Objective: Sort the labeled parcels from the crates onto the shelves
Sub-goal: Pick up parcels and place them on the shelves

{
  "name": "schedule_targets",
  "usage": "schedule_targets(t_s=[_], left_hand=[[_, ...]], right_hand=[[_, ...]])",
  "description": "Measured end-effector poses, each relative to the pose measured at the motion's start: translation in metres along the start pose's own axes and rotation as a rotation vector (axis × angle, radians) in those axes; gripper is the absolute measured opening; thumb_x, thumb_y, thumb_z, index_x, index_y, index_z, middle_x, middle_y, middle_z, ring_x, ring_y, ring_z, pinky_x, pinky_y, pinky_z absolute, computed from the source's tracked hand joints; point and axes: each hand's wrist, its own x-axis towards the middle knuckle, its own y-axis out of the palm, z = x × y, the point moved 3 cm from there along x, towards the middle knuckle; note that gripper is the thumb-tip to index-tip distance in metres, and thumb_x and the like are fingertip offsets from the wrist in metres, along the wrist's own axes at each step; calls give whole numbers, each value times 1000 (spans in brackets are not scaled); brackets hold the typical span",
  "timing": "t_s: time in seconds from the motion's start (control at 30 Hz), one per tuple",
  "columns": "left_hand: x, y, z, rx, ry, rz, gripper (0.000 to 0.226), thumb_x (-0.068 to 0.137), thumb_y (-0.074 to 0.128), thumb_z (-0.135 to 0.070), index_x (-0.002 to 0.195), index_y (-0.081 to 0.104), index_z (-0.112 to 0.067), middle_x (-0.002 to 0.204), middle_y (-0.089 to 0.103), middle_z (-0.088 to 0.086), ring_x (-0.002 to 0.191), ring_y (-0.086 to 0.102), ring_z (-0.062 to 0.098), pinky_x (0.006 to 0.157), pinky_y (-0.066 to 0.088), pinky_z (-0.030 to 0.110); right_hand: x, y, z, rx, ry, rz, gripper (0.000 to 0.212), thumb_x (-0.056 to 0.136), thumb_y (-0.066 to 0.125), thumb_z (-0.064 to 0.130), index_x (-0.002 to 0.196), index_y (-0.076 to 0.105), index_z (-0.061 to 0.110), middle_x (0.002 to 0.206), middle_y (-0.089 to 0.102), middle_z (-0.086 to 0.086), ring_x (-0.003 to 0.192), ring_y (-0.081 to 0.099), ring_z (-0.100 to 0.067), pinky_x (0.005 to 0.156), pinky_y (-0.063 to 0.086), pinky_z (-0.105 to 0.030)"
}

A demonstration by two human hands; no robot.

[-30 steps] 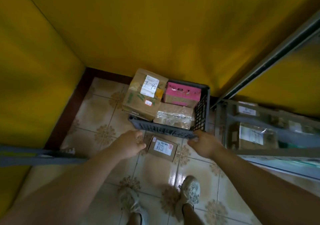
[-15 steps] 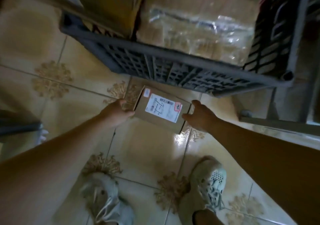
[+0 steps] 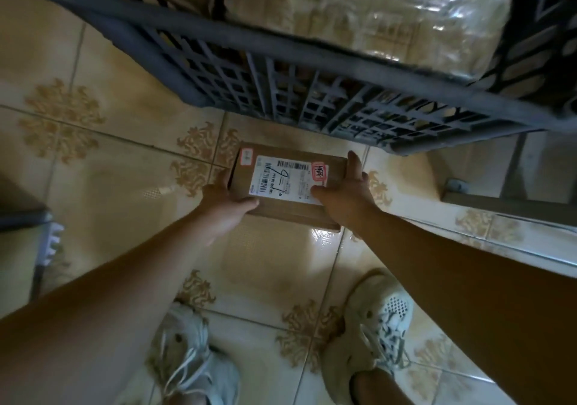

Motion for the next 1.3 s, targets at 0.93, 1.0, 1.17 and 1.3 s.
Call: schedule_targets(t_s=[0.93, 1.0, 1.17, 1.3], left_hand=[[-236, -185, -193, -299, 380, -33, 47, 89, 66, -16, 129, 50, -37, 107, 70, -3, 90, 71, 16, 65, 58, 29], [-243, -195, -207, -370, 413, -91, 46, 89, 65, -12, 129, 52, -33, 106, 70, -3, 86, 72, 14, 64, 58, 26], [-239, -203, -252, -418, 501, -161, 47, 89, 65, -11, 131, 53, -30, 106, 70, -13, 90, 70, 8, 64, 57, 21], [-223, -195, -284, -401, 560, -263, 40, 90, 65, -14, 127, 57, -24, 107, 71, -12, 94, 68, 1, 72, 57, 19]], right_hand=[[-223, -184, 219, 387, -380, -105, 64, 90, 71, 26, 146, 42, 18, 134, 49, -1, 112, 53, -13, 65, 45, -6], [-230, -193, 227, 304, -372, -115, 60, 94, 65, 32, 148, 40, 20, 139, 50, -2, 111, 51, -12, 80, 41, -17], [-208, -223, 255, 58, -412, -137, 60, 98, 52, 46, 150, 37, 20, 148, 47, -4, 125, 50, -20, 97, 36, -28], [-168, -255, 277, -324, -530, -277, 66, 96, 60, 38, 152, 32, 16, 152, 37, -11, 139, 35, -29, 109, 30, -33]])
